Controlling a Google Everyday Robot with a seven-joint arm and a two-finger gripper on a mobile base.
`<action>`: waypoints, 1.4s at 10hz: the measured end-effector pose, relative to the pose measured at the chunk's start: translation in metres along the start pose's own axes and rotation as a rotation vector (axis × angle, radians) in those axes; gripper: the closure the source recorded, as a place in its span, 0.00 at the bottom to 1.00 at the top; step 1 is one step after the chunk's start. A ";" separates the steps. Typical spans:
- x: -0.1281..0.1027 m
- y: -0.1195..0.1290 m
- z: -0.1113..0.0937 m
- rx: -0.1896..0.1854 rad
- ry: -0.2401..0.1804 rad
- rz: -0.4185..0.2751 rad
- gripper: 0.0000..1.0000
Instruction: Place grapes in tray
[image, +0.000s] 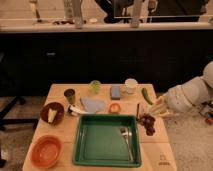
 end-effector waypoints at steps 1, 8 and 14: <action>-0.007 0.003 0.005 -0.018 -0.005 -0.020 1.00; -0.010 0.005 0.007 -0.029 -0.008 -0.034 1.00; -0.016 0.008 0.022 -0.075 0.005 -0.059 1.00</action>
